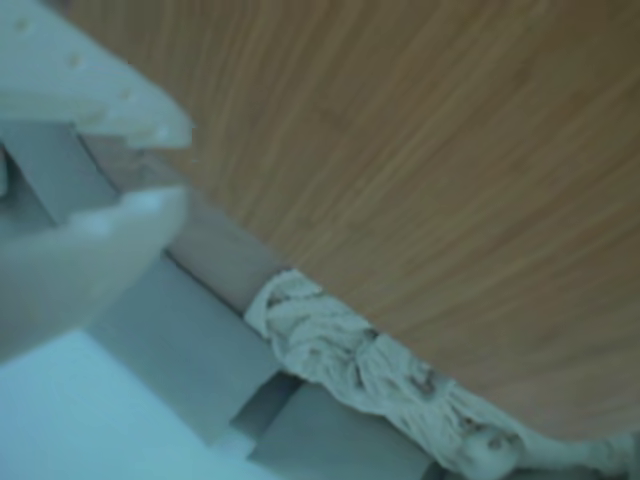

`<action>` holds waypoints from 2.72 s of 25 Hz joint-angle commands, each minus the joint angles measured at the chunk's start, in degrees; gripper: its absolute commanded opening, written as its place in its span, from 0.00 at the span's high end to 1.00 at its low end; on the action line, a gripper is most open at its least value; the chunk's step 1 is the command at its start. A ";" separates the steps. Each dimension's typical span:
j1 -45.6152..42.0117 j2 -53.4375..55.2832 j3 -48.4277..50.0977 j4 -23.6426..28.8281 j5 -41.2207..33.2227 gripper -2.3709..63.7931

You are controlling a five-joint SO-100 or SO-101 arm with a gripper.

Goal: Grasp a red cap and put it in the cup.

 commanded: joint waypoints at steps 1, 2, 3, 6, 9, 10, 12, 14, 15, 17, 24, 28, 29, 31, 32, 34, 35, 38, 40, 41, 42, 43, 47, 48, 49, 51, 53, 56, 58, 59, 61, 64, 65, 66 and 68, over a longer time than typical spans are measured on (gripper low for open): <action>3.25 -2.81 -7.82 3.52 -0.35 0.94; 4.75 -4.13 -9.49 4.83 -0.35 0.94; 6.06 -5.45 -11.07 5.98 -0.35 0.94; 10.20 -9.05 -14.77 9.05 -2.20 0.94; 14.41 -11.78 -15.91 11.51 -4.92 0.94; 15.73 -12.39 -15.64 11.60 -5.45 0.94; 17.67 -13.71 -15.03 11.69 -7.21 0.94; 19.42 -15.29 -14.68 13.18 -9.32 0.94; 20.30 -16.17 -14.68 13.89 -10.11 0.94; 22.24 -17.75 -14.59 14.77 -11.51 0.94; 28.30 -21.09 -10.55 14.24 -16.44 0.94; 28.21 -20.39 -5.01 11.78 -19.16 0.94; 28.21 -20.30 -2.99 9.93 -19.16 0.94; 27.95 -20.13 0.35 7.29 -19.16 0.94; 27.95 -19.69 1.93 6.33 -19.16 0.94; 27.95 -18.02 5.19 4.39 -19.25 0.94; 27.95 -17.05 6.94 3.34 -19.25 0.94; 26.28 -14.94 11.60 0.62 -19.25 0.94; 24.79 -14.33 12.92 0.44 -19.25 0.94; 23.99 -14.15 13.10 0.44 -19.07 0.94; 23.29 -14.15 13.10 0.26 -18.63 0.94; 22.59 -14.15 13.10 -0.35 -18.54 0.94; 20.21 -14.24 13.45 -2.02 -18.46 0.94; 19.60 -14.24 13.45 -2.02 -18.37 0.94; 18.90 -14.24 13.45 -2.02 -18.37 0.94; 17.58 -14.15 13.45 -1.93 -18.37 0.94; 16.61 -14.15 13.10 -2.02 -18.02 0.94; 16.26 -14.15 12.66 -3.87 -15.91 0.94; 16.26 -14.06 13.45 -5.36 -15.91 0.94; 16.44 -14.06 13.62 -5.80 -15.91 0.94; 16.61 -14.59 13.80 -6.77 -15.82 0.94; 16.70 -15.21 14.15 -7.91 -15.82 0.94; 16.61 -15.21 14.59 -8.35 -15.82 0.94; 16.52 -15.21 15.21 -9.14 -15.82 0.94; 16.35 -15.12 17.14 -11.51 -15.12 0.94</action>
